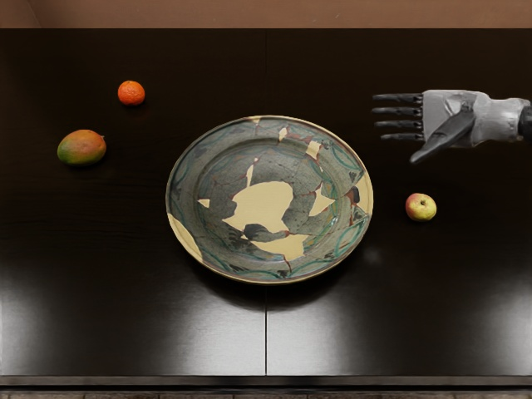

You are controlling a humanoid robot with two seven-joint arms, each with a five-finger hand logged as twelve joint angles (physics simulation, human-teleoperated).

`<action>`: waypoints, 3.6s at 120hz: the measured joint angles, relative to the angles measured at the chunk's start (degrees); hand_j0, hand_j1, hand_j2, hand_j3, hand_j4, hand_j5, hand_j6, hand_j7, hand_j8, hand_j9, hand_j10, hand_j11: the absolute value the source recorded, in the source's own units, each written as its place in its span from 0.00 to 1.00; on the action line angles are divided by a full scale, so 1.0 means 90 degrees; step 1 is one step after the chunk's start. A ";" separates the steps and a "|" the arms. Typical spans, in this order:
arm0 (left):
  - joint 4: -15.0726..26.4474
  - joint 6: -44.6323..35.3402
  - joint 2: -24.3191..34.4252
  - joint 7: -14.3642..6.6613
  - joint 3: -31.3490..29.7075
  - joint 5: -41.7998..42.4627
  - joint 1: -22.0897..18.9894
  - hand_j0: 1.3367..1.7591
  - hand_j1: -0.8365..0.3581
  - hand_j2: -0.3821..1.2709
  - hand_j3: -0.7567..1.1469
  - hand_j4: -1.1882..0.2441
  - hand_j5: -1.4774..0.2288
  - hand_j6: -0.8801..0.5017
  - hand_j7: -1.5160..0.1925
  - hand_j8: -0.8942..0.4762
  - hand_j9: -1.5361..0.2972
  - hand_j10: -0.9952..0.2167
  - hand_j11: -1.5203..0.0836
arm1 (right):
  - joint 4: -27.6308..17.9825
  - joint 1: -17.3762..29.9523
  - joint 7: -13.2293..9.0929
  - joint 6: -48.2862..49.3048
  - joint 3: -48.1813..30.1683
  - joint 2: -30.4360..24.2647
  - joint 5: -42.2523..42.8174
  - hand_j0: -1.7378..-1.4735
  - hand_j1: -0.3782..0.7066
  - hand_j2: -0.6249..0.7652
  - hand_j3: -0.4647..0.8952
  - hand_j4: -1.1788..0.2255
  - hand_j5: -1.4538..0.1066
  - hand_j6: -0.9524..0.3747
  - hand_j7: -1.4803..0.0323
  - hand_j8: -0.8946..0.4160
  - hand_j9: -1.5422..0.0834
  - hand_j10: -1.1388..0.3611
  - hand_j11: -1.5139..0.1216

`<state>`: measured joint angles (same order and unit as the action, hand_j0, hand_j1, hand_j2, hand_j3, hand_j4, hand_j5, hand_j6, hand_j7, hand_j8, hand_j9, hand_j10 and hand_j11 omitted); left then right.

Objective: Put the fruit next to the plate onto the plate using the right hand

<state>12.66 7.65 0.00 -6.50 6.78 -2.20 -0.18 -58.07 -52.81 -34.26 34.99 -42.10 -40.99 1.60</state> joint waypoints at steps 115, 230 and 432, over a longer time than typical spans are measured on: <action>0.0000 0.0000 0.0000 0.0000 -0.0001 0.0001 0.0000 0.76 0.99 0.23 0.40 0.83 0.87 0.64 0.89 0.65 0.84 0.82 0.95 | -0.2692 -0.6417 -0.0083 -0.6345 1.0159 0.2383 -0.0066 0.30 0.08 0.44 0.34 0.80 0.89 0.68 0.93 0.64 0.91 0.72 0.88; 0.0000 0.0000 0.0000 0.0000 -0.0001 0.0001 0.0000 0.76 0.99 0.23 0.40 0.83 0.87 0.64 0.89 0.65 0.84 0.82 0.95 | -0.2344 -0.4760 -0.0083 -0.7776 0.9921 0.2916 0.0009 0.30 0.36 0.41 0.34 0.62 0.68 0.49 0.72 0.45 0.71 0.56 0.69; 0.0000 0.0000 0.0000 0.0000 0.0000 0.0000 0.0000 0.76 0.99 0.23 0.40 0.83 0.87 0.64 0.89 0.65 0.84 0.82 0.95 | -0.2334 -0.2892 -0.0110 -0.5736 0.5048 -0.0363 -0.0012 0.38 0.63 0.51 0.34 0.24 0.24 0.38 0.24 0.47 0.25 0.49 0.25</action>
<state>12.66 7.65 0.00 -6.50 6.78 -2.20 -0.18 -79.08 -78.84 -35.25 -16.63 3.34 -44.25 1.48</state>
